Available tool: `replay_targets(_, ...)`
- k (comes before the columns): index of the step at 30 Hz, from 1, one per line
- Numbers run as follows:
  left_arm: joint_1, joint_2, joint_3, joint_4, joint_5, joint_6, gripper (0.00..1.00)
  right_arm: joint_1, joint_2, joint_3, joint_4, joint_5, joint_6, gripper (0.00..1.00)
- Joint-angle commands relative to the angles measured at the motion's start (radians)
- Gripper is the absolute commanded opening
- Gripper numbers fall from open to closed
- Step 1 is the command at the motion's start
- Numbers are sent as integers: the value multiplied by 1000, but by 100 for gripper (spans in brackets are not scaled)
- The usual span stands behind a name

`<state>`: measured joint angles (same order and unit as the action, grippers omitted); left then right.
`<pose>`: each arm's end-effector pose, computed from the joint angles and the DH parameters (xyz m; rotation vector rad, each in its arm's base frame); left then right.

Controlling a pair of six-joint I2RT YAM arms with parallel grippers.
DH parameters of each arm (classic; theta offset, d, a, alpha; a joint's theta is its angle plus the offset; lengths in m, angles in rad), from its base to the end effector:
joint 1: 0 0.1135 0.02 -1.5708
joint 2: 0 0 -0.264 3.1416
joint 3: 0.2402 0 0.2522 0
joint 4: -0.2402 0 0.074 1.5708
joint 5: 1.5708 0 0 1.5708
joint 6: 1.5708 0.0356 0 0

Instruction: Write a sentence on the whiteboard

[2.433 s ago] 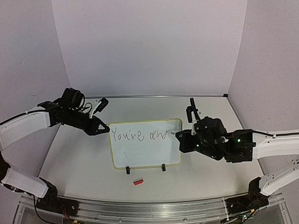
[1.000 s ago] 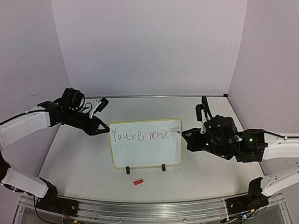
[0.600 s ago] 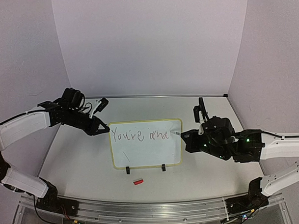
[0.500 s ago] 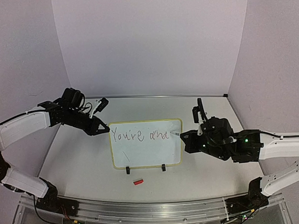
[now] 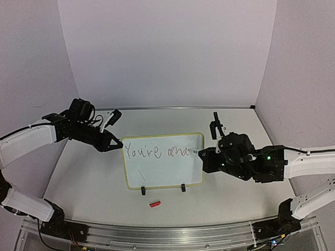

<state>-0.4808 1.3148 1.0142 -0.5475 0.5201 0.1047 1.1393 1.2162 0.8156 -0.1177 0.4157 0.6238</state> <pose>0.2350 -0.1425 0.2750 0.9279 2.2383 -0.8005 0.1259 0.2391 0.2680 -0.2854 2.0880 0.6572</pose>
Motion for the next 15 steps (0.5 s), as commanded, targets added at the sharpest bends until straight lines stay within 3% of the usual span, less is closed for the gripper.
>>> replay_targets(1, -9, 25, 9, -49, -23, 21, 0, -5, 4, 34, 28, 41, -10, 0)
replay_targets(15, -9, 31, 10, -50, -19, 20, 0, -6, -61, -14, -25, 63, 34, 0)
